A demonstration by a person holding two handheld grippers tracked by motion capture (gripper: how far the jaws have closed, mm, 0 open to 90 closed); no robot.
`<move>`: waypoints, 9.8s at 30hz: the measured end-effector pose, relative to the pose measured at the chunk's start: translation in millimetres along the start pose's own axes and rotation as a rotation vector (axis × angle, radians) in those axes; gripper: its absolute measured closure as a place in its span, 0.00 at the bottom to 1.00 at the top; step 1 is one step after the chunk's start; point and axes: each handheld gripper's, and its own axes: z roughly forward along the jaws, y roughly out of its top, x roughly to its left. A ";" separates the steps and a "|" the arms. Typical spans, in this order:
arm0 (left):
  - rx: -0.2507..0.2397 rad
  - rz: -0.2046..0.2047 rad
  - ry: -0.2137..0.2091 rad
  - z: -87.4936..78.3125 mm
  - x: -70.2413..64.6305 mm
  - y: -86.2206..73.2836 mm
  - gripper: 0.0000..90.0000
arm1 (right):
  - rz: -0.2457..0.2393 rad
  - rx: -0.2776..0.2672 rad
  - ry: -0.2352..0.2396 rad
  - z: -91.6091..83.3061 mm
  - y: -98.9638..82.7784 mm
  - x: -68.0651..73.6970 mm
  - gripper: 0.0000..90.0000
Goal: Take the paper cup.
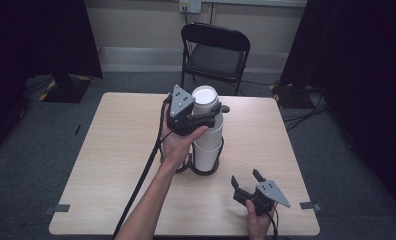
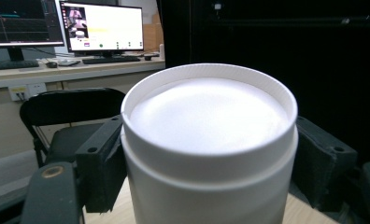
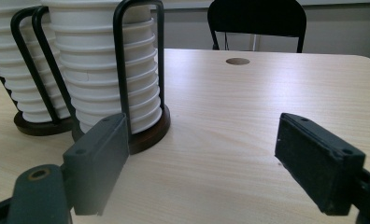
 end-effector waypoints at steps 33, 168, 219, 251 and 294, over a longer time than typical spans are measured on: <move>-0.045 0.024 -0.069 -63.7 -5.9 -6.2 0.25 | -0.006 -0.002 0.000 -0.3 0.0 0.8 0.18; 0.090 -0.423 -0.129 -110.3 9.8 -154.4 0.17 | -0.186 -0.023 0.465 6.3 12.3 78.2 0.96; 0.282 0.388 -0.097 -129.3 -9.6 -171.2 0.20 | -0.118 0.237 0.538 9.7 36.3 42.4 0.96; 0.355 0.674 -0.113 -120.1 -40.8 -185.9 0.17 | -0.146 0.549 0.653 39.1 72.9 47.9 0.96; 0.340 0.842 -0.106 -99.7 -77.1 -189.9 0.10 | -0.155 0.692 0.704 65.8 80.8 80.9 0.96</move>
